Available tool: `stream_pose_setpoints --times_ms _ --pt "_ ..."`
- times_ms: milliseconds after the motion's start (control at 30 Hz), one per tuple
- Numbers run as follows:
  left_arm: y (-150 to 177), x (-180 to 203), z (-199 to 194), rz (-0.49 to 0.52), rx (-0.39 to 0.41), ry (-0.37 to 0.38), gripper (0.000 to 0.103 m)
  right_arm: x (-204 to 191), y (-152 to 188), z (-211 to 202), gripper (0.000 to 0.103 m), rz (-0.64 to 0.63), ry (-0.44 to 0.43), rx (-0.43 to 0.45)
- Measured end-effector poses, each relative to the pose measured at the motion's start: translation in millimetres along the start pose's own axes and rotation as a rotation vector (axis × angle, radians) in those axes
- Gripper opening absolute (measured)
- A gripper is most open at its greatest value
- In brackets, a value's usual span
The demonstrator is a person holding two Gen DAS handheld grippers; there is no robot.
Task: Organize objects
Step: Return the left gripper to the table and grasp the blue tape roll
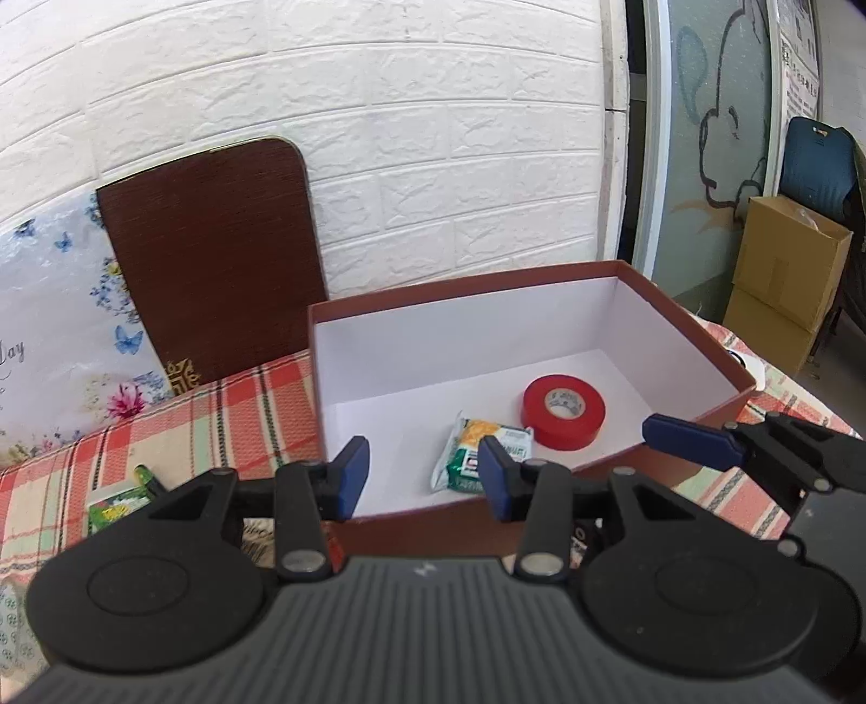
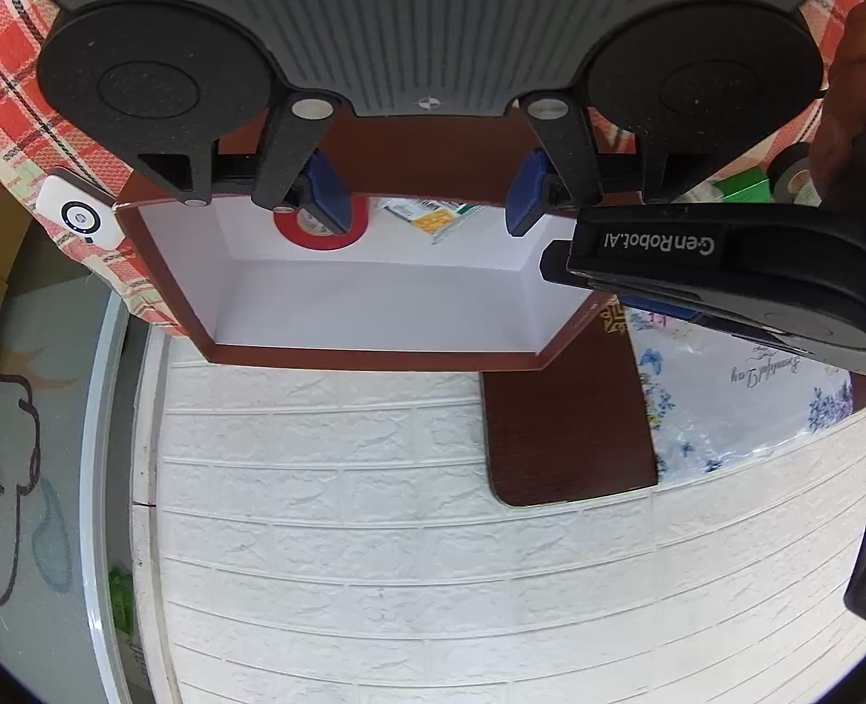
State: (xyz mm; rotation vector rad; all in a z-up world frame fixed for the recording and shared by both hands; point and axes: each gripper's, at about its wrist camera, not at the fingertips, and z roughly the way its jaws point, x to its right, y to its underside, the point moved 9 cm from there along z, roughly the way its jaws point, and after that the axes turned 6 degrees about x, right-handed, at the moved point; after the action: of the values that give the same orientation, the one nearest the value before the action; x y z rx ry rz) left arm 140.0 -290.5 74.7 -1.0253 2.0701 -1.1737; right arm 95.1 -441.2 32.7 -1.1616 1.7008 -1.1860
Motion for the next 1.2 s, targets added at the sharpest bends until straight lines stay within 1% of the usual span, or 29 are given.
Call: stream_pose_setpoints --times_ms 267,467,733,933,1000,1067,1133,1200 --pt "13.8 -22.9 -11.9 -0.015 -0.008 -0.03 0.047 -30.4 10.3 -4.9 0.064 -0.039 -0.045 -0.019" --pt "20.9 -41.1 -12.9 -0.037 -0.014 -0.052 0.047 -51.3 15.3 -2.6 0.064 -0.073 -0.08 -0.038" --pt "33.4 -65.2 -7.7 -0.065 -0.033 -0.083 0.047 -73.2 28.1 6.3 0.064 -0.109 -0.132 -0.08" --pt "47.6 -94.7 -5.9 -0.1 -0.052 -0.11 0.047 -96.9 46.7 12.3 0.064 -0.141 -0.196 -0.13" --pt "57.8 -117.5 -8.4 -0.137 -0.061 -0.134 0.047 -108.2 55.2 12.6 0.064 -0.16 -0.227 -0.151" --pt "72.5 -146.7 -10.2 -0.2 -0.085 -0.159 0.047 -120.5 63.8 13.9 0.064 -0.182 -0.259 -0.17" --pt "87.5 -172.7 -11.6 -0.268 -0.115 -0.165 0.046 -130.9 71.9 16.7 0.064 -0.195 -0.283 -0.19" --pt "98.0 -186.6 -13.3 -0.312 -0.134 -0.154 0.045 -139.3 78.7 22.7 0.064 -0.196 -0.304 -0.215"
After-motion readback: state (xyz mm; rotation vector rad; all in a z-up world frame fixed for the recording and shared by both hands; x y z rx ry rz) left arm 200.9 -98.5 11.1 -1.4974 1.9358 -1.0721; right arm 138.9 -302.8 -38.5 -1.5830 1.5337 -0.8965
